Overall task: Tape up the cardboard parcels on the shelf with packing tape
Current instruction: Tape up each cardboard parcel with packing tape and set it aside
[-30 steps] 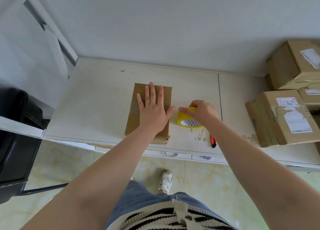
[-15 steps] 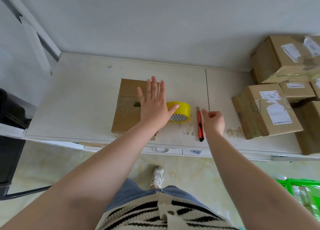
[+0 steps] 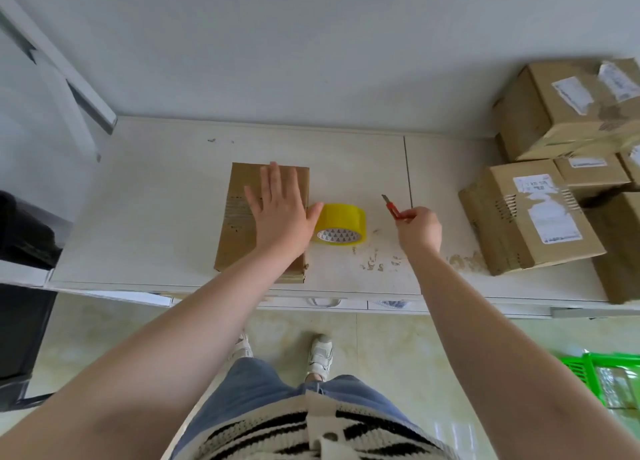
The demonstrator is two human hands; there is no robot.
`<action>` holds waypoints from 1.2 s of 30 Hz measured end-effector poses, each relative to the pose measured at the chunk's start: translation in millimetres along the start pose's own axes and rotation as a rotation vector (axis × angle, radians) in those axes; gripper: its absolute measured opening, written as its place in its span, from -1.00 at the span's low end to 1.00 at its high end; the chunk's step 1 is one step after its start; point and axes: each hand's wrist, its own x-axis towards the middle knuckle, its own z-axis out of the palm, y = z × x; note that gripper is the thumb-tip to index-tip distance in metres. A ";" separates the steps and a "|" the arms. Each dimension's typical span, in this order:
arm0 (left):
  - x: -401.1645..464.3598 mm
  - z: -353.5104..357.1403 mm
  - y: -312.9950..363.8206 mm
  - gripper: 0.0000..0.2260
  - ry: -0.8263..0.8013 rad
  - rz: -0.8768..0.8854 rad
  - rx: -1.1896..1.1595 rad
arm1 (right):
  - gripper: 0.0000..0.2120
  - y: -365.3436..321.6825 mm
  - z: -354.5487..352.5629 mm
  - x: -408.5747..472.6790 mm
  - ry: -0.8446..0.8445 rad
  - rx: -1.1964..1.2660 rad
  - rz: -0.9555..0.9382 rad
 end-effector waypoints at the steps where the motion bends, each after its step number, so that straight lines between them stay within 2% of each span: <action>1: 0.3 -0.6 -9.9 -0.33 0.015 -0.028 -0.004 | -0.84 -12.1 -5.6 0.3 0.026 0.038 -0.048; 3: 0.2 -1.2 -25.8 -0.33 0.025 -0.072 0.007 | -0.86 -42.1 -14.7 -3.7 0.050 0.076 -0.158; 5: -0.5 0.1 -34.2 -0.31 0.022 -0.088 0.034 | -0.90 -76.0 -15.0 -15.5 0.002 0.194 -0.239; 7: -0.9 3.0 -36.8 -0.28 0.023 -0.082 0.056 | -0.90 -105.5 -4.8 -35.8 -0.199 0.441 -0.201; 9: -1.9 5.7 -38.0 -0.26 0.037 -0.070 0.079 | -0.86 -116.6 15.4 -51.9 -0.413 0.518 -0.137; 11: -2.6 6.7 -40.6 -0.26 0.042 -0.069 0.091 | -0.88 -108.3 33.8 -56.1 -0.467 0.391 -0.127; 13: -1.4 5.9 -43.9 -0.25 0.026 -0.075 0.093 | -0.98 -97.9 35.0 -54.8 -0.419 0.255 -0.157; 15: 0.1 5.7 -45.2 -0.23 0.016 -0.077 0.103 | -0.95 -92.7 27.4 -49.2 -0.410 0.211 -0.180; 18: 1.1 7.9 -44.4 -0.14 0.000 -0.082 0.115 | -0.86 -92.9 19.1 -45.8 -0.486 0.213 -0.196; 22: 3.5 7.3 -48.2 -0.09 -0.012 -0.074 0.122 | -0.82 -90.0 14.5 -46.7 -0.572 0.094 -0.212; 27: 3.3 8.0 -51.0 -0.10 -0.013 -0.061 0.149 | -0.74 -79.2 6.2 -44.8 -0.486 -0.052 -0.270; 36: 2.9 10.6 -50.7 -0.11 0.011 -0.065 0.177 | -0.73 -76.8 11.2 -52.2 -0.514 -0.185 -0.377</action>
